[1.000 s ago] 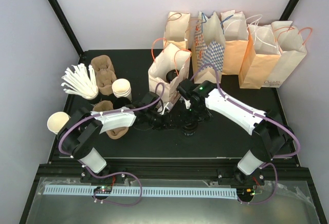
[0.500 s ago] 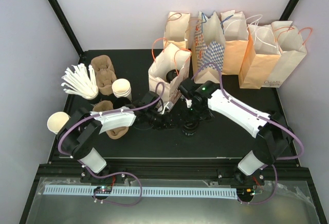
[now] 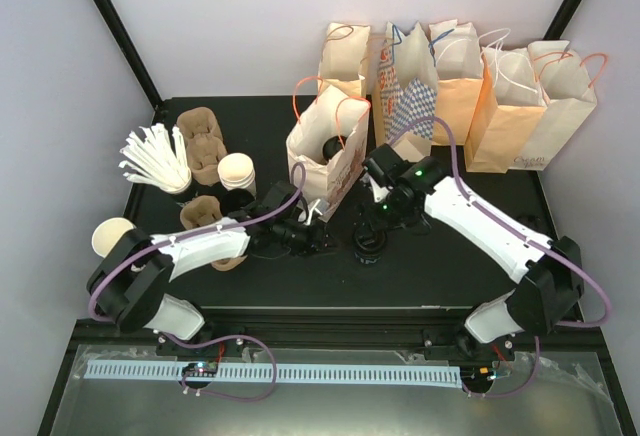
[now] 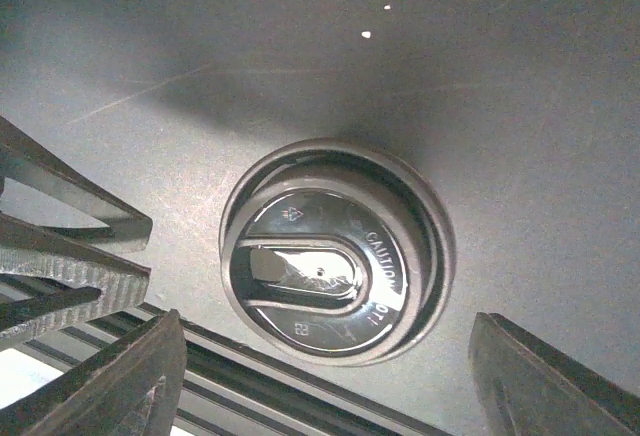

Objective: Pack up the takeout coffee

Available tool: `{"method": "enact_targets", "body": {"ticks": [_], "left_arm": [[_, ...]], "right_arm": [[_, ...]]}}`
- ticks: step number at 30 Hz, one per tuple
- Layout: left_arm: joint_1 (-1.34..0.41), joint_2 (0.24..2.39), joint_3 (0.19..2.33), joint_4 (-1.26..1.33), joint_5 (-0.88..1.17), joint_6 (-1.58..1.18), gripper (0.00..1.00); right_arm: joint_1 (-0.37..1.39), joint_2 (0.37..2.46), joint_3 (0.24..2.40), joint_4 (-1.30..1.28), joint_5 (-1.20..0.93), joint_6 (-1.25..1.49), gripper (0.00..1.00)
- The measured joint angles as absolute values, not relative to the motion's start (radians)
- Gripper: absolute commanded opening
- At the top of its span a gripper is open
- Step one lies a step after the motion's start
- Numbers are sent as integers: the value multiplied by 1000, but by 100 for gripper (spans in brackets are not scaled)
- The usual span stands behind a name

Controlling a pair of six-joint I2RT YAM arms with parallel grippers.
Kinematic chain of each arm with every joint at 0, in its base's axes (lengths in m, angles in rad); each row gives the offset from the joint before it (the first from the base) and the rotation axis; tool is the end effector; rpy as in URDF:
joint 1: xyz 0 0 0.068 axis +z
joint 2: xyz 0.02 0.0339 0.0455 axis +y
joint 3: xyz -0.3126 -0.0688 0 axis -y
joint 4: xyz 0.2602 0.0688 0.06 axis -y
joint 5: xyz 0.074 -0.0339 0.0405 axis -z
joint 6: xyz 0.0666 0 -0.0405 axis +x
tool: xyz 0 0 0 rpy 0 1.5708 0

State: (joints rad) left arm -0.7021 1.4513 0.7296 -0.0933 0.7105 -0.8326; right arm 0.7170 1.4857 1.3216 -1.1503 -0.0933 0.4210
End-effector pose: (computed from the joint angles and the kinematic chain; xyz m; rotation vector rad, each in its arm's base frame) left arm 0.2033 -0.2289 0.2064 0.2204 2.7158 -1.4627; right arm 0.2187 0.1989 0.3059 -0.4539 2.9236 0.3218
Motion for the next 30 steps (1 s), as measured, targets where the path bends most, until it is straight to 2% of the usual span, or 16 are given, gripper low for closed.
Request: {"method": "enact_targets", "body": {"ticks": [4, 10, 15, 21, 25, 30], "left_arm": [[-720, 1434, 702, -28, 709, -916, 35], [-742, 1435, 617, 163, 703, -1076, 34], [-750, 1444, 578, 254, 681, -1172, 32], [-758, 1463, 581, 304, 659, -1208, 31], [-760, 1488, 591, 308, 651, -1216, 28], [-761, 1518, 619, 308, 647, -1216, 27]], "right_arm": [[686, 1457, 1306, -1141, -119, 415, 78], [671, 1442, 1251, -1113, -166, 417, 62], [550, 1358, 1147, -1034, -279, 435, 43], [463, 1299, 1015, -942, -413, 447, 42], [442, 1299, 985, -912, -464, 443, 36], [402, 1303, 976, -881, -513, 423, 35]]}}
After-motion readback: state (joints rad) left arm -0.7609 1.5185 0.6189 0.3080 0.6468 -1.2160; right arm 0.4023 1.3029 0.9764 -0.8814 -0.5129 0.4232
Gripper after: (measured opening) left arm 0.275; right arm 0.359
